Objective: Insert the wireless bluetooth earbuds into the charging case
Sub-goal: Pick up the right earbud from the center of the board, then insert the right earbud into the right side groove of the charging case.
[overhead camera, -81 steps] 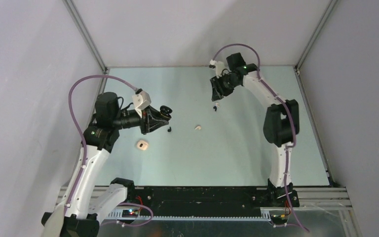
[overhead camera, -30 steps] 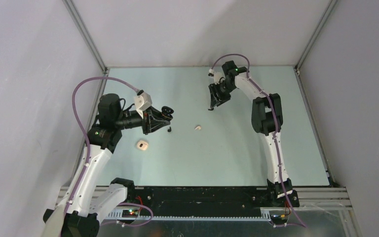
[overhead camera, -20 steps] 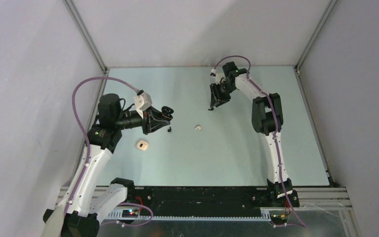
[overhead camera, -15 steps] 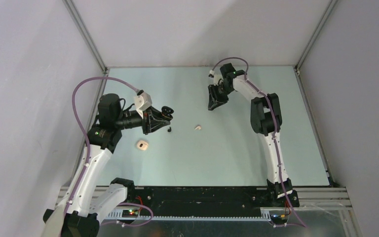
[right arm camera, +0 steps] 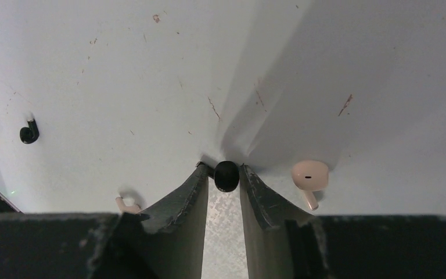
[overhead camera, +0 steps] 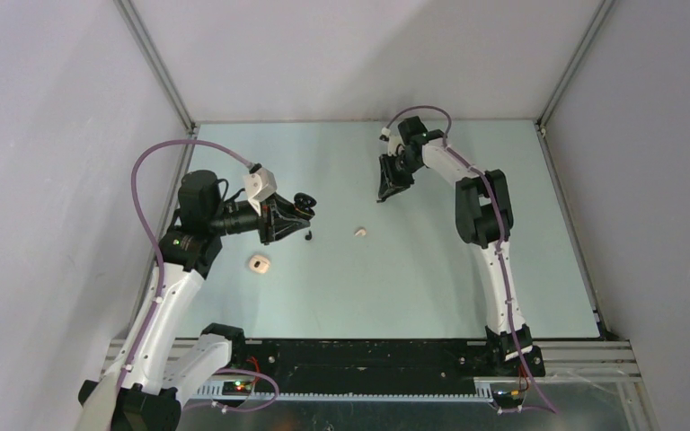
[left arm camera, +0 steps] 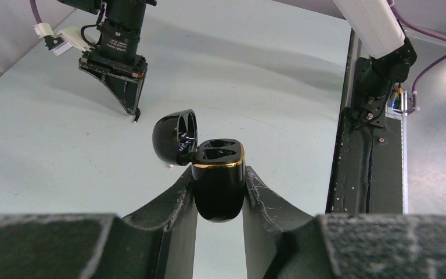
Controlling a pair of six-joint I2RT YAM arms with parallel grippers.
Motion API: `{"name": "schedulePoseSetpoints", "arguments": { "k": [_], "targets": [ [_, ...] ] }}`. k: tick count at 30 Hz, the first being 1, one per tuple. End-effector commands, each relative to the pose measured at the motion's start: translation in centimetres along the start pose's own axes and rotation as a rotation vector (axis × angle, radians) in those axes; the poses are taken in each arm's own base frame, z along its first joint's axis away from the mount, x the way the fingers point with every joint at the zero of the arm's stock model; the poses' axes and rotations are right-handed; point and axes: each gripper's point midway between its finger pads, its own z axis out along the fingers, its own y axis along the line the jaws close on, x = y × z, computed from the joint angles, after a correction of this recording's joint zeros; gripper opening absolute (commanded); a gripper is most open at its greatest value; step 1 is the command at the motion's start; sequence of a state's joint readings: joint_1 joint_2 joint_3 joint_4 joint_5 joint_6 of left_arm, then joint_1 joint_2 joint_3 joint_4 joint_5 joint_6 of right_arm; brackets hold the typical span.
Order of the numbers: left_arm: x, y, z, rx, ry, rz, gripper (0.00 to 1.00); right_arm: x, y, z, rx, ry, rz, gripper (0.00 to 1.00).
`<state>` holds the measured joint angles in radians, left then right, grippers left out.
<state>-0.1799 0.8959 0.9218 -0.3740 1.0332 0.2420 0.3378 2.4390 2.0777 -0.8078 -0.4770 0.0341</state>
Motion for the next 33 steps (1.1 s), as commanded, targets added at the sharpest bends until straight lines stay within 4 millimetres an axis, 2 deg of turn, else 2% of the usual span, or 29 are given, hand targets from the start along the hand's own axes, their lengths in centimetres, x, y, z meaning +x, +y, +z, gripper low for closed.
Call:
{"name": "schedulePoseSetpoints", "arguments": {
  "k": [1, 9, 13, 17, 21, 25, 28, 29, 30, 31, 32, 33],
  "targets": [
    [-0.9, -0.3, -0.2, 0.012, -0.032, 0.034, 0.00, -1.1, 0.7, -1.9, -0.004, -0.048, -0.003, 0.28],
    [-0.9, -0.3, -0.2, 0.011, -0.032, 0.034, 0.00, -1.1, 1.0, -1.9, -0.024, -0.046, -0.009, 0.12],
    [-0.9, -0.2, -0.1, 0.007, -0.033, 0.032, 0.00, -1.6, 2.0, -2.8, -0.064, -0.065, -0.024, 0.10],
    [-0.9, 0.1, -0.1, -0.003, -0.034, 0.027, 0.00, -2.5, 3.3, -4.7, -0.107, -0.102, -0.048, 0.10],
    [-0.9, 0.6, 0.1, -0.022, -0.043, 0.010, 0.00, -3.6, 5.0, -7.2, -0.135, -0.158, -0.095, 0.10],
    [-0.7, 1.5, 0.7, -0.040, -0.059, -0.046, 0.00, -4.9, 6.7, -11.0, -0.117, -0.241, -0.183, 0.09],
    [-0.6, 1.9, 1.3, -0.036, -0.065, -0.091, 0.00, -5.1, 7.4, -13.1, -0.074, -0.283, -0.252, 0.09],
    [-0.3, 2.1, 1.6, -0.034, -0.059, -0.116, 0.00, -5.4, 8.2, -14.8, -0.061, -0.318, -0.297, 0.09],
    [-0.3, 2.1, 1.8, -0.028, -0.060, -0.119, 0.00, -5.1, 8.2, -15.2, -0.038, -0.323, -0.313, 0.09],
    [0.0, 2.2, 2.1, -0.028, -0.055, -0.143, 0.00, -5.5, 8.9, -17.2, -0.008, -0.370, -0.364, 0.09],
    [0.0, 2.2, 2.3, -0.025, -0.056, -0.148, 0.00, -4.9, 9.3, -17.4, 0.004, -0.370, -0.388, 0.09],
    [0.2, 2.4, 2.6, -0.028, -0.053, -0.163, 0.00, -5.3, 10.2, -19.8, 0.037, -0.431, -0.445, 0.09]
  ]
}}
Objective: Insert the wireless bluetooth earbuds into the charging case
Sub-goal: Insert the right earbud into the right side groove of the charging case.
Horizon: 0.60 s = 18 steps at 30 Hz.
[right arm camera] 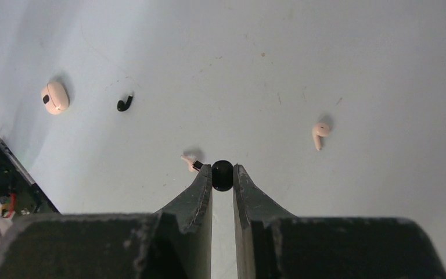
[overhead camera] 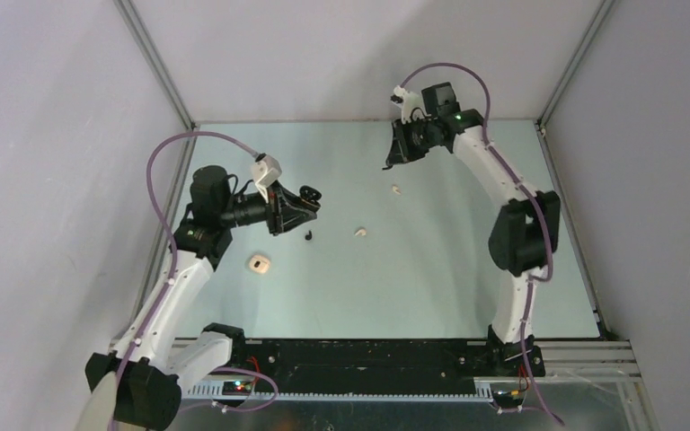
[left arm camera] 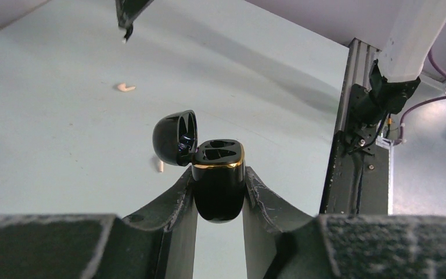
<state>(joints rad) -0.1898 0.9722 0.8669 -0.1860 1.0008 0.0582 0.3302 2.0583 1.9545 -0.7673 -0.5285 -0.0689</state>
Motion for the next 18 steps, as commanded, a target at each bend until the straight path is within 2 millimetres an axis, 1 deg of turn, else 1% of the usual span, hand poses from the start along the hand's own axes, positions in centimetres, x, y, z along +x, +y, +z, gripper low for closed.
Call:
{"name": "schedulePoseSetpoints", "arguments": {
  "k": [1, 2, 3, 4, 5, 6, 7, 8, 9, 10, 11, 12, 13, 14, 15, 16, 17, 18],
  "targets": [
    [-0.6, 0.2, 1.1, 0.006, -0.025, -0.035, 0.00, -2.8, 3.4, -5.9, 0.086, -0.142, -0.243, 0.10],
    [-0.4, 0.4, 1.4, 0.002, -0.020, -0.046, 0.00, -3.9, 4.8, -8.0, 0.115, -0.200, -0.314, 0.10],
    [-0.3, 0.3, 1.6, 0.007, -0.016, -0.048, 0.00, -3.2, 5.1, -8.3, 0.125, -0.194, -0.334, 0.10],
    [-0.2, 0.5, 1.8, 0.003, -0.009, -0.057, 0.00, -3.9, 6.7, -10.1, 0.151, -0.244, -0.400, 0.10],
    [0.0, 0.5, 2.0, 0.004, -0.004, -0.062, 0.00, -3.3, 7.2, -10.3, 0.157, -0.241, -0.420, 0.10],
    [0.1, 0.6, 2.2, 0.004, 0.001, -0.071, 0.00, -3.6, 8.8, -11.8, 0.171, -0.280, -0.474, 0.10],
    [0.1, 0.5, 2.4, 0.007, 0.004, -0.074, 0.00, -3.1, 9.2, -12.0, 0.177, -0.275, -0.497, 0.10],
    [0.3, 0.6, 2.7, 0.011, 0.010, -0.087, 0.00, -2.9, 10.9, -12.9, 0.175, -0.298, -0.531, 0.11],
    [0.6, 0.8, 2.9, 0.013, 0.019, -0.100, 0.00, -3.0, 12.0, -14.1, 0.177, -0.322, -0.565, 0.11],
    [0.6, 0.7, 3.1, 0.018, 0.023, -0.107, 0.00, -2.5, 13.3, -14.0, 0.169, -0.319, -0.593, 0.11],
    [0.9, 0.8, 3.3, 0.028, 0.034, -0.122, 0.00, -2.4, 14.3, -14.8, 0.167, -0.336, -0.621, 0.11],
    [0.9, 0.7, 3.5, 0.037, 0.039, -0.126, 0.00, -1.9, 15.6, -14.6, 0.155, -0.333, -0.649, 0.11],
    [1.2, 0.6, 3.7, 0.049, 0.049, -0.139, 0.00, -1.8, 16.4, -15.0, 0.153, -0.342, -0.676, 0.11],
    [1.3, 0.5, 3.8, 0.058, 0.054, -0.144, 0.00, -1.3, 17.7, -14.9, 0.143, -0.338, -0.702, 0.11],
    [1.4, 0.4, 3.9, 0.075, 0.059, -0.151, 0.00, -1.2, 18.3, -15.0, 0.141, -0.342, -0.724, 0.11],
    [1.4, 0.2, 4.0, 0.085, 0.062, -0.153, 0.00, -0.8, 19.4, -14.9, 0.140, -0.343, -0.748, 0.11],
    [1.4, -0.1, 4.0, 0.105, 0.066, -0.155, 0.00, -0.7, 19.8, -14.9, 0.143, -0.345, -0.768, 0.11],
    [1.4, -0.3, 4.0, 0.117, 0.068, -0.158, 0.00, -0.5, 20.8, -14.7, 0.145, -0.351, -0.789, 0.11]
  ]
}}
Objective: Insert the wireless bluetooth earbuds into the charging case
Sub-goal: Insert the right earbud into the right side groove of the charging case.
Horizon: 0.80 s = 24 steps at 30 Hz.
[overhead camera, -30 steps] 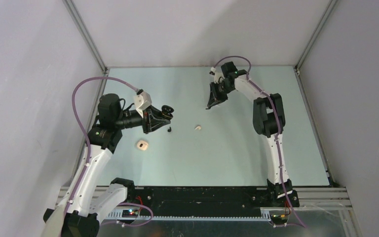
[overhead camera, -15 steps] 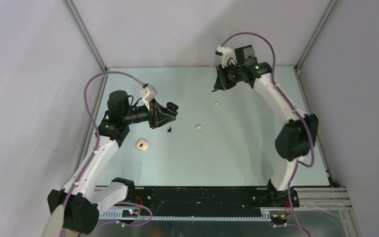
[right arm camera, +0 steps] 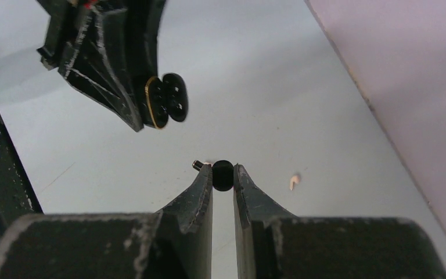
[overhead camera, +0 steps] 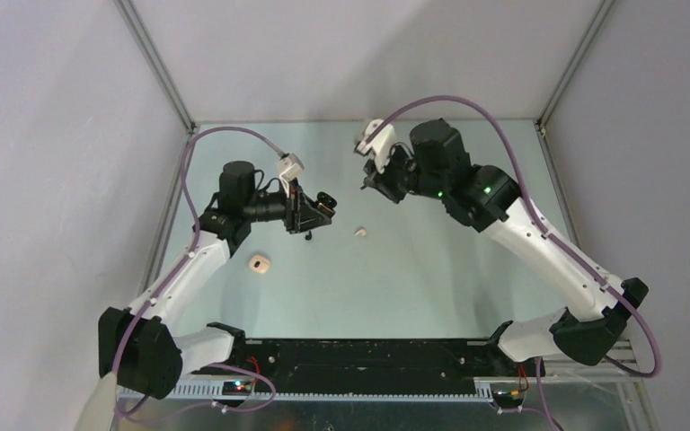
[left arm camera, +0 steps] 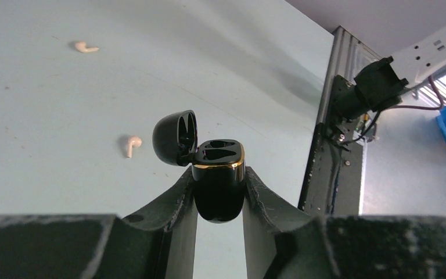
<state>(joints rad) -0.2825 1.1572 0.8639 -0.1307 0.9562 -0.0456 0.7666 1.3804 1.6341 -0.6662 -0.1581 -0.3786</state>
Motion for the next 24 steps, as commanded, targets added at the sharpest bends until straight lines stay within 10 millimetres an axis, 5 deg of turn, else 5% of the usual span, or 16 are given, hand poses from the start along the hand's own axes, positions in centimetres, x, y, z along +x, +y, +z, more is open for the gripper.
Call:
{"name": "schedulePoseSetpoints", "arguments": {
  "k": [1, 12, 24],
  "targets": [
    [-2.0, -2.1, 0.0, 0.095, -0.021, 0.039, 0.00, -0.8, 0.6, 0.3, 0.090, 0.004, -0.116, 0.11],
    [-0.9, -5.2, -0.8, 0.268, 0.006, 0.057, 0.00, -2.2, 4.2, 1.8, 0.123, 0.024, -0.234, 0.11],
    [-0.4, -7.1, -1.7, 0.340, -0.060, 0.219, 0.00, -2.9, 7.8, 0.0, 0.070, 0.047, -0.353, 0.11]
  ]
}}
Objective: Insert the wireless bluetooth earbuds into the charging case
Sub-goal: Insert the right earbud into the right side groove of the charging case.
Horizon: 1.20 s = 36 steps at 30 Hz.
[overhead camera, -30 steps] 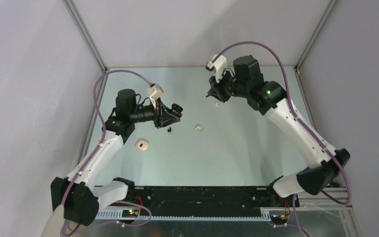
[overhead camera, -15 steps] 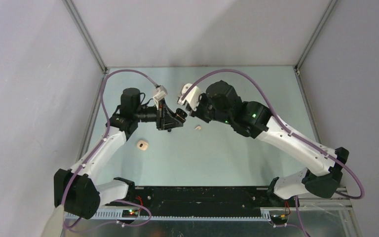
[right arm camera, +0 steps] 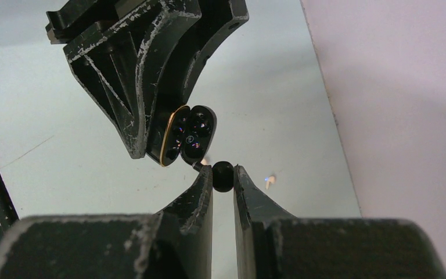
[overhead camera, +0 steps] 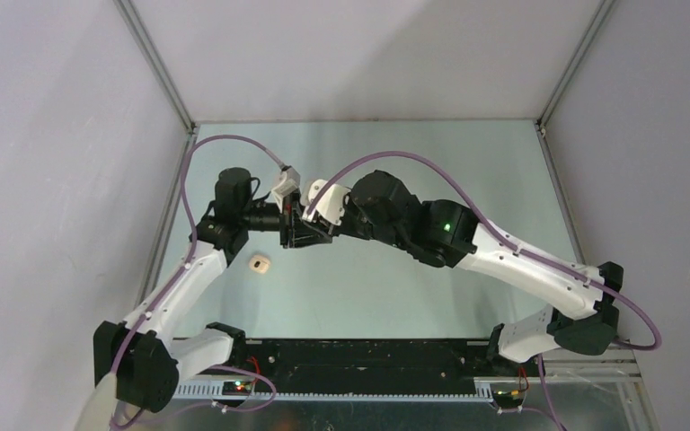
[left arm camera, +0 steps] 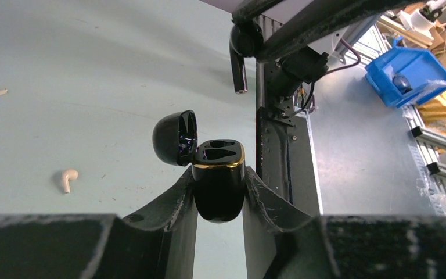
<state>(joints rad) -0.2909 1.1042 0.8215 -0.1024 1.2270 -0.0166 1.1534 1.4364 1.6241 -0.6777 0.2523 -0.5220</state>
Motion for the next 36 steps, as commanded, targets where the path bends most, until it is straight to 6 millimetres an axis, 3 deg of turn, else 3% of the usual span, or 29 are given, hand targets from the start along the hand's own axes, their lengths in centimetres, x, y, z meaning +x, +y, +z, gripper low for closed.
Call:
{"name": "schedulePoseSetpoints", "arguments": {
  "k": [1, 9, 18, 36],
  "targets": [
    [-0.8, -1.9, -0.2, 0.070, -0.034, 0.161, 0.00, -2.0, -1.1, -2.0, 0.049, -0.034, -0.042, 0.11],
    [-0.7, -2.4, -0.3, 0.097, -0.050, 0.218, 0.00, -2.3, 0.6, -1.7, 0.077, -0.013, -0.101, 0.11],
    [-1.6, -2.1, -0.1, 0.081, -0.068, 0.159, 0.00, -2.2, 0.5, -0.9, 0.152, 0.008, -0.124, 0.10],
    [-2.2, -2.4, -0.2, 0.087, -0.078, 0.142, 0.00, -1.6, 1.8, 0.1, 0.143, 0.023, -0.150, 0.10]
  ]
}}
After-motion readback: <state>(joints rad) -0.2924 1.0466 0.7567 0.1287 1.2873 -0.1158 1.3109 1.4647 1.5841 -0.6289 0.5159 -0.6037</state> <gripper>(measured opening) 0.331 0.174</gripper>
